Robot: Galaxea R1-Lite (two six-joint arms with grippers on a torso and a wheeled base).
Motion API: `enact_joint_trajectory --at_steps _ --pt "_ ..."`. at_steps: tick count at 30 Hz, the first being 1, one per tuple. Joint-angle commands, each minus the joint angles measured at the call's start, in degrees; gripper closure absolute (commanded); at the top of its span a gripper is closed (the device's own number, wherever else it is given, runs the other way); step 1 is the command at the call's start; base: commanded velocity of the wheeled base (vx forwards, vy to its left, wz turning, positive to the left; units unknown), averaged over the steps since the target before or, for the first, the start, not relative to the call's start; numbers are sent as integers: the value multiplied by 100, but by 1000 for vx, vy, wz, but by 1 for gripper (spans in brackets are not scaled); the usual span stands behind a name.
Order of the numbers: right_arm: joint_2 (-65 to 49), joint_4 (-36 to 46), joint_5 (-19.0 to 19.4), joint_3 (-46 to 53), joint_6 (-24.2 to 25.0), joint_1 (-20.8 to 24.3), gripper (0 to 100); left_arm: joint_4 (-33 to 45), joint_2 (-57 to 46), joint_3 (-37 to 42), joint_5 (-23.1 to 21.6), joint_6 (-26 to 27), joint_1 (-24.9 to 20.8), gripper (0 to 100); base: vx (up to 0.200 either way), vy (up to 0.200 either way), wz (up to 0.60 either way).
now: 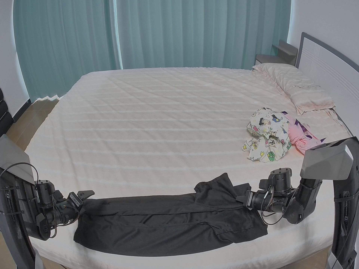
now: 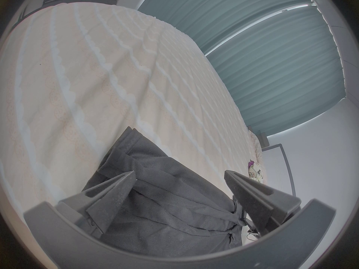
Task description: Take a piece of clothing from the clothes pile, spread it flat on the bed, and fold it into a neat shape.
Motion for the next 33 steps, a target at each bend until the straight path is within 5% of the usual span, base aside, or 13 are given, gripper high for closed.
enact_joint_trajectory --at_steps 1,33 --pt "-231 -149 1 381 -51 -14 100 -5 13 1 8 -5 0 0 0 0 0" --pt "-820 -52 98 1172 -667 -199 100 -5 13 10 17 -14 9 0 0 0 0"
